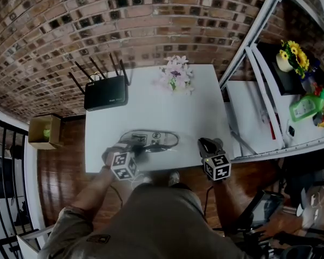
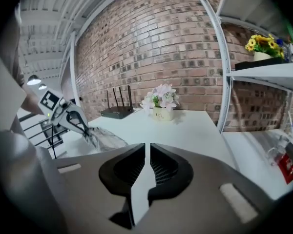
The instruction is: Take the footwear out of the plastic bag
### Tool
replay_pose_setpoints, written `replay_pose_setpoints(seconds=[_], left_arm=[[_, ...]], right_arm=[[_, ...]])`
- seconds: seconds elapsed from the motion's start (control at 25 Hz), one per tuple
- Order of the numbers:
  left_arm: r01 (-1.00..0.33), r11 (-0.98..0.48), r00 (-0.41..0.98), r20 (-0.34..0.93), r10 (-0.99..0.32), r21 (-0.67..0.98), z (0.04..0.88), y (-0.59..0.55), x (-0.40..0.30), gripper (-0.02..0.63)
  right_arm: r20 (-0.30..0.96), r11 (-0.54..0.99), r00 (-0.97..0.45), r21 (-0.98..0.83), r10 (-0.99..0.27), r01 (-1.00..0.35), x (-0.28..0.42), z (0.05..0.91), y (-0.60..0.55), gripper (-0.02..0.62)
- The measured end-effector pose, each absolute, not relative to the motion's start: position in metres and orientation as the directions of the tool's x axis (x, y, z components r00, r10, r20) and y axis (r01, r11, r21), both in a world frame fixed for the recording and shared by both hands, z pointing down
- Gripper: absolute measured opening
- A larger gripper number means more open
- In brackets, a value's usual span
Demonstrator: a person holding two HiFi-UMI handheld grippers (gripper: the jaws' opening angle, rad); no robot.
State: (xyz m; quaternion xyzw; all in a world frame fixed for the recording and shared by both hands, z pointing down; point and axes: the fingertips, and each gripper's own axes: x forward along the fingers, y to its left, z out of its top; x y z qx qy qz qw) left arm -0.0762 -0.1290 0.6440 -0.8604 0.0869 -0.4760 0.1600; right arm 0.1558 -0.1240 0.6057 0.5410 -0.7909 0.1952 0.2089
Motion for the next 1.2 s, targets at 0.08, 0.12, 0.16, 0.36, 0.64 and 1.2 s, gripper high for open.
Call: replay_pose_setpoints(seconds=[0.08,0.12,0.16,0.36,0.64,1.2], left_arm=[[-0.005,-0.945,0.537,0.797,-0.277,-0.326,0.639,-0.131,-0.081,0.046],[-0.008,-0.951,0.54,0.8,-0.263,-0.308,0.638,-0.131,-0.084,0.044],[-0.011,-0.958,0.542,0.803,-0.247,-0.287,0.636,-0.131,-0.087,0.043],[0.012,-0.979,0.554,0.817,-0.162,-0.202,0.624,-0.123,-0.094,0.041],[0.063,-0.992,0.558,0.828,-0.059,-0.113,0.617,-0.106,-0.101,0.04],[0.052,-0.998,0.603,0.797,0.002,-0.037,0.607,-0.107,-0.103,0.037]], right_arm=[[0.582,0.394,-0.344,-0.044,-0.737,-0.918,0.152,0.62,-0.12,0.041],[0.605,0.437,-0.363,-0.027,-0.709,-0.899,0.146,0.628,-0.116,0.041],[0.627,0.491,-0.388,-0.01,-0.676,-0.871,0.138,0.635,-0.112,0.038],[0.638,0.712,-0.517,0.071,-0.571,-0.698,0.089,0.642,-0.099,0.018],[0.585,0.733,-0.557,0.096,-0.589,-0.674,0.071,0.64,-0.109,0.014],[0.635,0.877,-0.607,0.308,-0.478,-0.368,0.03,0.65,-0.084,0.103]])
